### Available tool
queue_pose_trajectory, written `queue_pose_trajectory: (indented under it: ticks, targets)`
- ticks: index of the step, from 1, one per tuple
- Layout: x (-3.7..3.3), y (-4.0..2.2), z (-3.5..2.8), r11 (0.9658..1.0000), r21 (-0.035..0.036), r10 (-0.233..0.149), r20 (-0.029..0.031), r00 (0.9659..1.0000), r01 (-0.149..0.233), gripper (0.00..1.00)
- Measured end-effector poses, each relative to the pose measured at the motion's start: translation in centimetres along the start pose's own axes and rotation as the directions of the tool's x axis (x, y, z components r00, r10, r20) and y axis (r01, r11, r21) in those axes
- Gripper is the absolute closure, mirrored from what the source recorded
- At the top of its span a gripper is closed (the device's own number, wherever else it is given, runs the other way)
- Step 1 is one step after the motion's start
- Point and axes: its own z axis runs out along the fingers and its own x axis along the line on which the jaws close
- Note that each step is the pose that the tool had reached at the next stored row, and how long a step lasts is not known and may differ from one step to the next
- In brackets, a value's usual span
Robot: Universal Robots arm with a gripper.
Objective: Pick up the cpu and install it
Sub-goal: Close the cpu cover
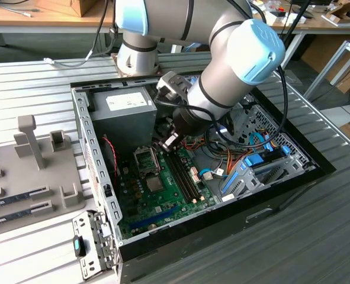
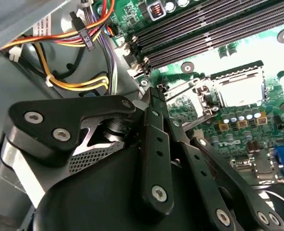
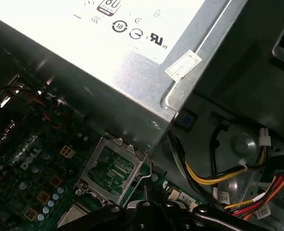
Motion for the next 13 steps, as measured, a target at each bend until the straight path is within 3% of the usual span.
queue_pose_trajectory:
  ticks: [3, 9, 11, 13]
  targets:
    - [-0.32, -0.08, 0.16, 0.9998, -0.0057, -0.018, -0.0028, 0.9998, 0.018, 0.89]
    - [-0.54, 0.09, 0.74, 0.9964, -0.0176, -0.083, -0.0152, 0.9964, 0.083, 0.89]
    - [-0.55, 0.08, 0.78, 0.9921, -0.0273, -0.123, -0.0212, 0.9922, 0.122, 0.89]
    - [-0.56, 0.08, 0.8, 0.9884, -0.0382, -0.148, -0.021, 0.9888, 0.147, 0.89]
